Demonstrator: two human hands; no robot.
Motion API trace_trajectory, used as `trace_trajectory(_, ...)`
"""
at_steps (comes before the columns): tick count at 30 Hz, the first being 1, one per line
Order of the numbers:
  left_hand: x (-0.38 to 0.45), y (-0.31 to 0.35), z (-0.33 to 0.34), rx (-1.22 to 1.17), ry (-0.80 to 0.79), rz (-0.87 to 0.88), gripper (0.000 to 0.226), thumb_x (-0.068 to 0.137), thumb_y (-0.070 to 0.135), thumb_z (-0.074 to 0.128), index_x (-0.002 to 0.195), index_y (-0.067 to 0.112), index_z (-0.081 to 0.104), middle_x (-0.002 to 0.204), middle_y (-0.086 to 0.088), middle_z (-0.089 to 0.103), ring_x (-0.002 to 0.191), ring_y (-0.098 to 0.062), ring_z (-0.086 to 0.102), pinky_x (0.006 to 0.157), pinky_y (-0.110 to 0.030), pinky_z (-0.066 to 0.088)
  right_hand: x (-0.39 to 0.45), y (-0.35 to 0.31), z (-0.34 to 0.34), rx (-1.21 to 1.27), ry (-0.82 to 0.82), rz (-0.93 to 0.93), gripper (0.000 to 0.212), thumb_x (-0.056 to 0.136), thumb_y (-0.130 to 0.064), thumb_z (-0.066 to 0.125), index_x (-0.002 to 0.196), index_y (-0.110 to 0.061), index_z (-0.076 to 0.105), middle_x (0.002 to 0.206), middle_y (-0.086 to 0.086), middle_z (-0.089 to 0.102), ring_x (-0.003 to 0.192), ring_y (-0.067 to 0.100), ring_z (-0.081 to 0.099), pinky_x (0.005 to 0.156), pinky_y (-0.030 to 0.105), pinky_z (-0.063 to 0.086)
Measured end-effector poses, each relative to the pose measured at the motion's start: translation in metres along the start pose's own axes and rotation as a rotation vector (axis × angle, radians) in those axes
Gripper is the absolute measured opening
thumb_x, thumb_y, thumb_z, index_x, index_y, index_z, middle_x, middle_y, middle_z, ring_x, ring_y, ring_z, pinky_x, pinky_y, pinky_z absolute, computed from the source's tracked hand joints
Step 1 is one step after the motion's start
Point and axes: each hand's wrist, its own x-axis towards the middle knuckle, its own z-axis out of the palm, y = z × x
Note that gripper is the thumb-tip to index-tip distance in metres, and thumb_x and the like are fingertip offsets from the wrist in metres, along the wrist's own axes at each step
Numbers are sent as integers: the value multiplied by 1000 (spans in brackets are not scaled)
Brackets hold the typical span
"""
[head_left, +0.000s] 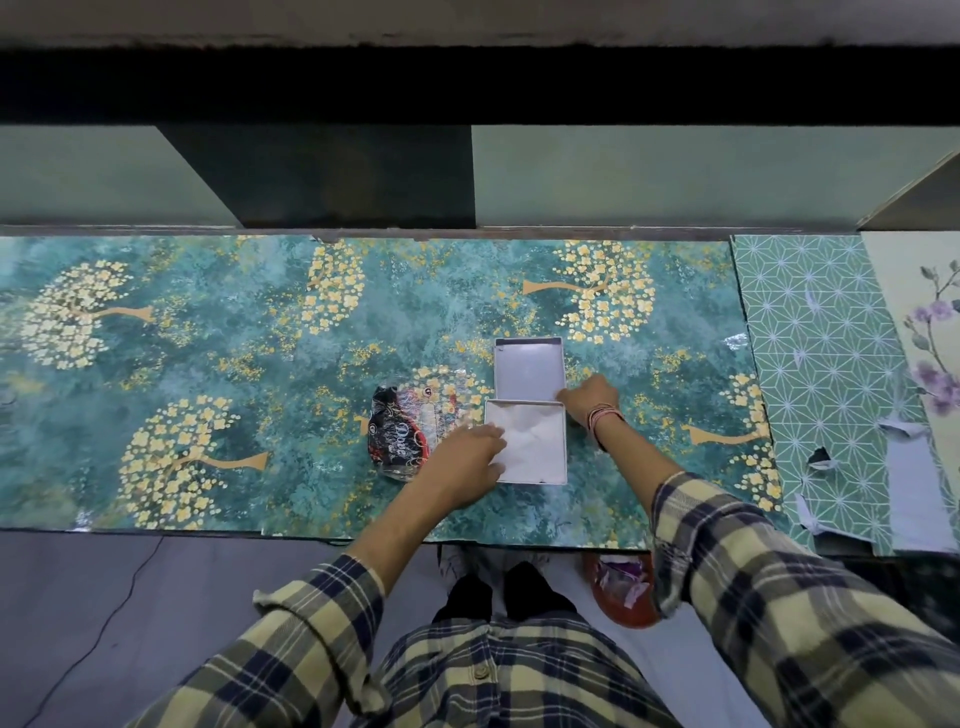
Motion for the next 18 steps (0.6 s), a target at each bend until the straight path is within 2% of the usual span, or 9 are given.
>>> trace_trajectory(3,-7,-4,-2,-189,58,-51,46,103,26,58,145,6,59,158,-11,51,146,-26,45,119,-37,34,-3,-6,-3,35,34,-6,36,84,-21,68,63,-13,39,64,7,44,54,20,42,46,26,30)
trace_trajectory(6,-7,-7,-9,-392,151,-121,42,100,28,64,136,7,67,144,-12,64,134,-26,59,111,-36,45,-19,-18,-15,91,195,-151,37,83,-22,68,58,-7,46,53,7,44,48,22,40,55,30,38)
trace_trajectory(9,0,2,-28,-645,310,-181,35,99,29,67,121,4,76,127,-14,74,111,-20,69,101,-33,52,-47,-36,-31,245,295,-330,20,81,-18,71,86,1,65,72,12,63,64,26,56,62,32,46)
trace_trajectory(12,15,12,-47,-936,428,-239,42,98,40,66,96,1,80,105,-19,79,91,-20,73,90,-49,61,-75,-46,-39,136,355,-607,20,84,-10,70,100,0,65,77,14,67,62,26,56,57,30,44)
trace_trajectory(14,23,19,-58,-1135,412,-260,47,99,44,64,98,-1,78,102,-21,78,91,-21,76,87,-50,63,-91,-46,-37,24,415,-784,16,85,-7,67,100,0,64,75,16,66,61,30,58,55,33,44)
trace_trajectory(16,28,26,-64,-1335,365,-262,47,99,44,64,105,-1,78,103,-19,80,96,-24,78,85,-42,65,-106,-39,-30,-85,467,-910,17,86,-6,66,101,-1,65,77,16,66,66,33,61,58,38,48)
trace_trajectory(18,30,31,-65,-1436,350,-261,42,99,37,66,100,-3,78,95,-16,81,90,-26,79,82,-37,65,-116,-30,-21,-153,497,-989,20,85,-4,68,104,1,67,79,17,67,71,35,63,60,39,50)
